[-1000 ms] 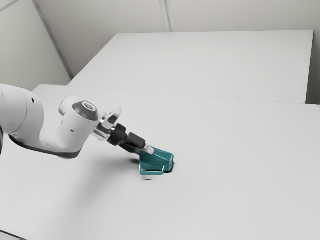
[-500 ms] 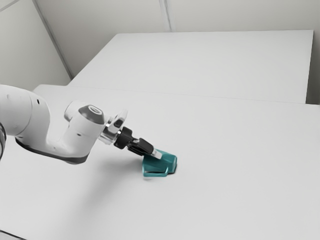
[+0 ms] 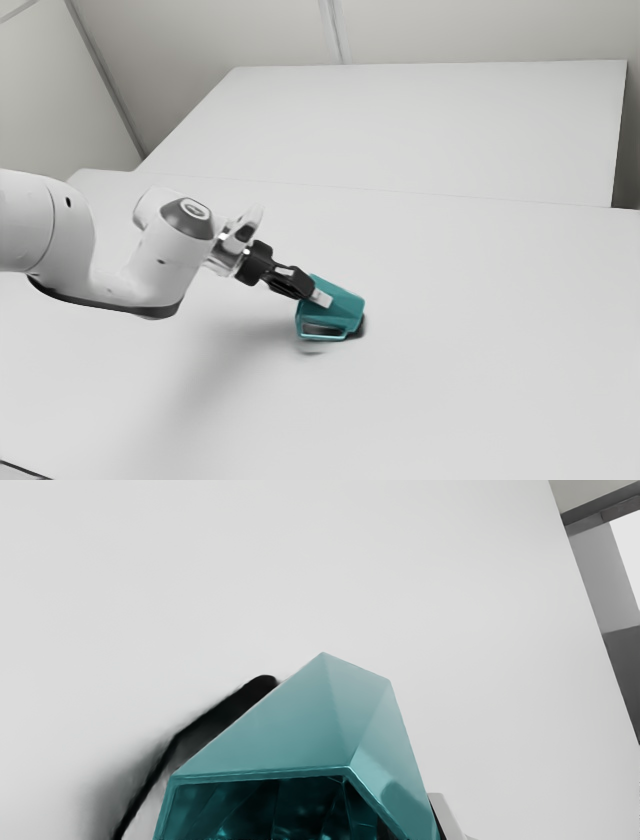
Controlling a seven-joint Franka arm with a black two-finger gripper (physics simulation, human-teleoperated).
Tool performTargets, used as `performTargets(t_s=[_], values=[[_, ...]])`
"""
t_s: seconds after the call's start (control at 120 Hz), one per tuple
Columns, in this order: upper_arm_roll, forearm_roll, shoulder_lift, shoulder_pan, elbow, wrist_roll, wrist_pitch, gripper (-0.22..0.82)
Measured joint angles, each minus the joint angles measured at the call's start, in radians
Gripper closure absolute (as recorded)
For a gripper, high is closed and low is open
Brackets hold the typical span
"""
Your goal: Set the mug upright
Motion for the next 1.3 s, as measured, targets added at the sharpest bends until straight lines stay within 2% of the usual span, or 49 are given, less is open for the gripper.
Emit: performTargets(t_s=[0.158, 0.258, 0.35, 0.517, 0.742, 1.017, 1.3], values=[[-0.016, 0.047, -0.037, -0.009, 0.000, -0.038, 0.024, 0.75], [-0.018, 0.214, -0.104, -0.015, -0.001, -0.099, 0.037, 0.75], [-0.018, 0.401, -0.123, -0.020, 0.006, -0.167, 0.039, 0.75], [-0.017, 0.739, -0.078, -0.013, 0.122, -0.298, -0.034, 0.75], [-0.016, 0.982, 0.054, 0.004, 0.276, -0.436, -0.143, 0.75], [-0.020, 1.165, 0.069, -0.005, 0.289, -0.576, -0.190, 0.75], [-0.031, 1.240, 0.045, -0.005, 0.257, -0.678, -0.202, 0.76]])
